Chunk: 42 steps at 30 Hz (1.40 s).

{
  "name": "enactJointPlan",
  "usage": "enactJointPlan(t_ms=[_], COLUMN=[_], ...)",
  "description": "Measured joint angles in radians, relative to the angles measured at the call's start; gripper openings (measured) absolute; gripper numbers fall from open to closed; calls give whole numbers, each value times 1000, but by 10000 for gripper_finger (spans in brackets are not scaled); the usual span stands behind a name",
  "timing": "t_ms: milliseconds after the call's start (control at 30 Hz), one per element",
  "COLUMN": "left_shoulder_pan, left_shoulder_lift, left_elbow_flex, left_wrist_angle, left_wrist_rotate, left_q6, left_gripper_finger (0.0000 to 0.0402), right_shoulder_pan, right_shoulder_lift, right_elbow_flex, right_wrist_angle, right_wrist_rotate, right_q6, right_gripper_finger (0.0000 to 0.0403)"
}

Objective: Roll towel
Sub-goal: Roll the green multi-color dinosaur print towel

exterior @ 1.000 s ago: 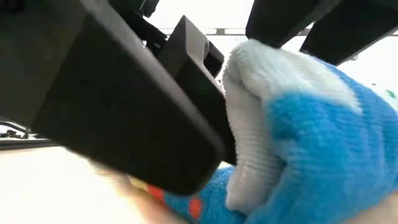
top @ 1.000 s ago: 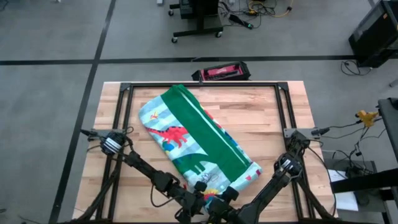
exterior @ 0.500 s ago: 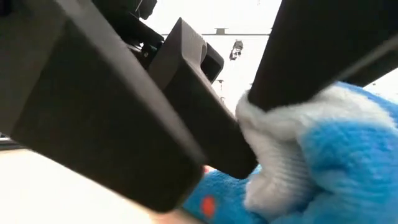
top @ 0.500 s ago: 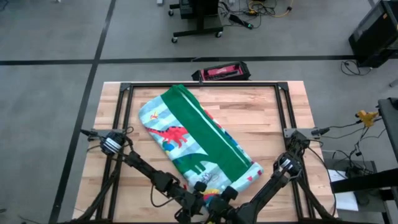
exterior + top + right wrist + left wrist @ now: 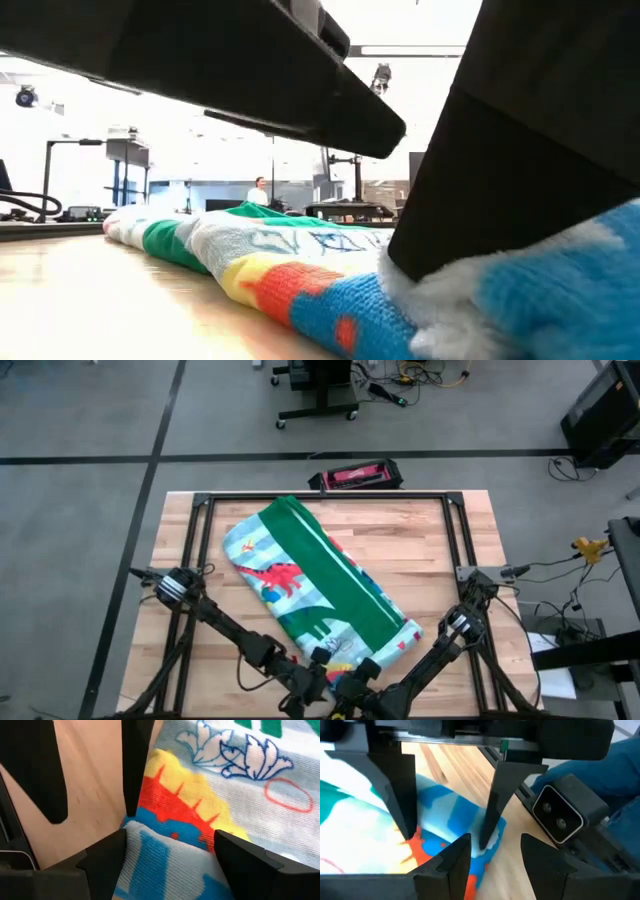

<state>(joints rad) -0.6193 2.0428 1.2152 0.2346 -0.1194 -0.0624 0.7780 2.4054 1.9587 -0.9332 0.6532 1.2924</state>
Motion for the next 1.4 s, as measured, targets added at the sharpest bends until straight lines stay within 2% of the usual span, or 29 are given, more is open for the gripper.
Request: enactJointPlan(t_ms=[300,700,933,1200,1400], left_shoulder_pan=[22,37,56,70,72], left_shoulder_lift=[77,64,98,113,113], left_elbow_flex=[0,10,13,11,9], left_wrist_angle=[88,103,132,132,119], left_wrist_rotate=[60,69,188,192,189], left_q6=[54,112,133,117,98], left_gripper_finger=[157,157,157,157,157], right_shoulder_pan=[0,0,0,0,1], right_shoulder_lift=[0,1,2,-2,-69], right_elbow_flex=[-1,-2,-2,-2,-2], right_wrist_angle=[5,16,25,26,0], right_wrist_rotate=[-7,-10,-11,-24,-33], right_q6=[-9,-11,-11,-31,-82], right_gripper_finger=[291,295,287,291,300])
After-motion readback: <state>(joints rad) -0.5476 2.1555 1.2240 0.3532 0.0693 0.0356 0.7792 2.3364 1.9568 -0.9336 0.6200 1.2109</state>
